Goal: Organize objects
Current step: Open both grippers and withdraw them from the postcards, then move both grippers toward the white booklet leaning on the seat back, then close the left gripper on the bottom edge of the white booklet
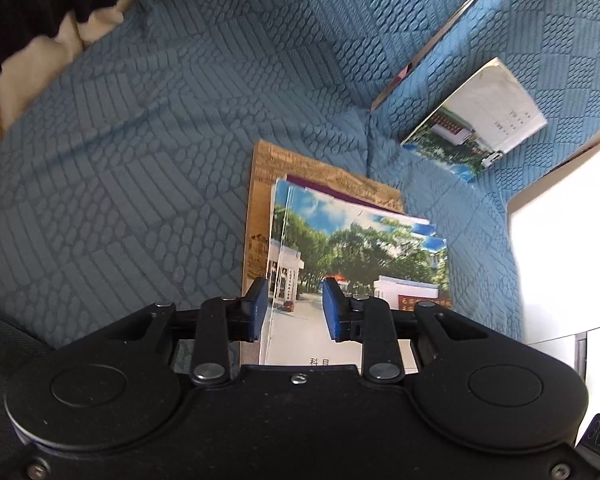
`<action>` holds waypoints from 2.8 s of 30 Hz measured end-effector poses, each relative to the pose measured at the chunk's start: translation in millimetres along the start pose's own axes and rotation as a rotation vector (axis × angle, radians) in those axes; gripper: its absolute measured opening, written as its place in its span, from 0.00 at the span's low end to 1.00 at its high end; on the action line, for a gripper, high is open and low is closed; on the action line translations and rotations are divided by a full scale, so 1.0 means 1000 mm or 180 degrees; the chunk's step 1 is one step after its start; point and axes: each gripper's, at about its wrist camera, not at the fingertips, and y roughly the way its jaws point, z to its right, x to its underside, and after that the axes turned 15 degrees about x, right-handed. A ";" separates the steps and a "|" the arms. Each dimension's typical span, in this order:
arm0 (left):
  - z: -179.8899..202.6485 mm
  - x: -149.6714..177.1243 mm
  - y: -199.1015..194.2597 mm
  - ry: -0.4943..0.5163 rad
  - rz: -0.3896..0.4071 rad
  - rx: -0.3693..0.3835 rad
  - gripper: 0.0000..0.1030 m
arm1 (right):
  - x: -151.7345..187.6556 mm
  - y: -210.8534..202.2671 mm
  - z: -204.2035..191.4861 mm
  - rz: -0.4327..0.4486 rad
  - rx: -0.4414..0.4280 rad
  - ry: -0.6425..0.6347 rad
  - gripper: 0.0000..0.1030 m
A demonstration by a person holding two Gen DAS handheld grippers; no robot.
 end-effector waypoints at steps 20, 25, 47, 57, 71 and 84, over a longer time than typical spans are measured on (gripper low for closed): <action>0.092 0.015 -0.082 0.0748 0.0628 0.0118 0.26 | -0.021 -0.114 -0.002 0.1166 0.0204 -0.0334 0.42; 0.114 0.024 -0.091 0.0912 0.0721 0.0126 0.26 | -0.020 -0.136 -0.004 0.1411 0.0242 -0.0418 0.42; 0.177 0.066 -0.087 0.1345 0.0749 0.0327 0.29 | -0.001 -0.178 0.014 0.1827 0.0445 -0.0476 0.42; 0.197 0.077 -0.072 0.1391 0.0717 0.0378 0.30 | 0.000 -0.179 0.034 0.1886 0.0561 -0.0401 0.44; 0.200 0.041 -0.026 0.1382 0.0703 0.0339 0.39 | -0.032 -0.142 0.059 0.1763 0.0627 -0.0221 0.46; 0.190 -0.033 0.053 0.1460 0.0732 0.0270 0.41 | -0.098 -0.084 0.063 0.1678 0.0702 -0.0180 0.46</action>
